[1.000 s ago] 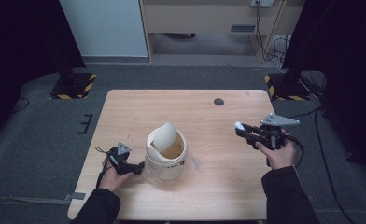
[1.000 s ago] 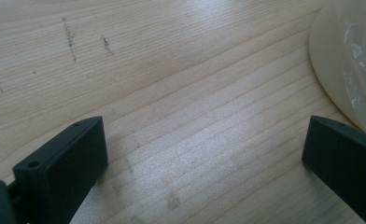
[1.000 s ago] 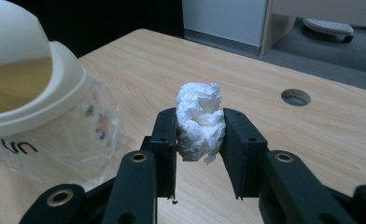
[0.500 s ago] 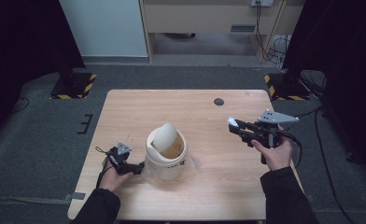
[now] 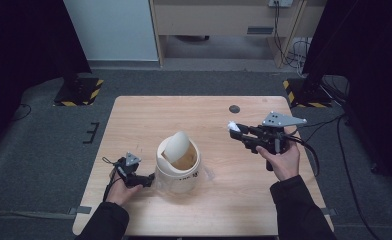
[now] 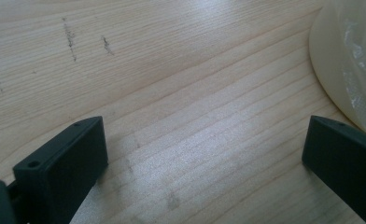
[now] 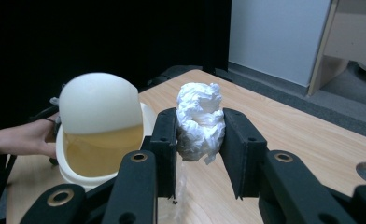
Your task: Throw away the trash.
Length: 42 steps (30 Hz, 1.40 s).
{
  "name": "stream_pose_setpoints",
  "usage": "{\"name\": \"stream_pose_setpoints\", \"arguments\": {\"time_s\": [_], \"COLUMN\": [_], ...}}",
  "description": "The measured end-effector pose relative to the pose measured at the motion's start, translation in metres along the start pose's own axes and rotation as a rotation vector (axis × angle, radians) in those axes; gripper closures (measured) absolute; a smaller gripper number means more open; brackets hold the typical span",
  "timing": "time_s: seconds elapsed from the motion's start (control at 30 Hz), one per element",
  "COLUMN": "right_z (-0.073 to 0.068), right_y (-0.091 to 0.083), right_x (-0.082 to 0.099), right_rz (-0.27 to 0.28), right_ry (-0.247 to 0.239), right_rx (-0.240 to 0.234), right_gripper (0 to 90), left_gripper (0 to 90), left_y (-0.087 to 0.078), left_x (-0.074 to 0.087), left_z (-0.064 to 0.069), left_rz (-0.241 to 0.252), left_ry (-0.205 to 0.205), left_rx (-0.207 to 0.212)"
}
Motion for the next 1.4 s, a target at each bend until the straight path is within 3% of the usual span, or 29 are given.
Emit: {"name": "stream_pose_setpoints", "arguments": {"time_s": [0.37, 0.83, 1.13, 1.4], "right_z": [-0.016, -0.023, -0.032, -0.037], "right_y": [0.008, 0.02, 0.029, 0.033], "right_x": [-0.013, -0.008, -0.001, -0.009], "right_rz": [0.021, 0.014, 0.01, 0.011], "right_ry": [-0.034, -0.034, -0.034, -0.056], "right_rx": [-0.025, -0.046, -0.103, -0.113], "right_gripper": [67.2, 67.3, 67.4, 67.3], "left_gripper": [0.0, 0.0, 0.0, 0.0], "left_y": [0.0, 0.0, 0.0, 0.0], "left_x": [0.0, 0.0, 0.0, 0.0], "left_z": [0.0, 0.0, 0.0, 0.0], "left_rz": [0.0, 0.0, 0.0, 0.0], "left_ry": [0.0, 0.0, 0.0, 0.0], "left_rx": [0.0, 0.001, 0.001, 0.001]}}
Point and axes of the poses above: each handheld gripper's, and its own axes: y roughly forward along the jaws, x roughly out of its underside, z roughly to its right, the point moved 3 cm from there along y, roughly forward along the jaws, and after that the axes turned 11 degrees about y, right-handed, at the moved point
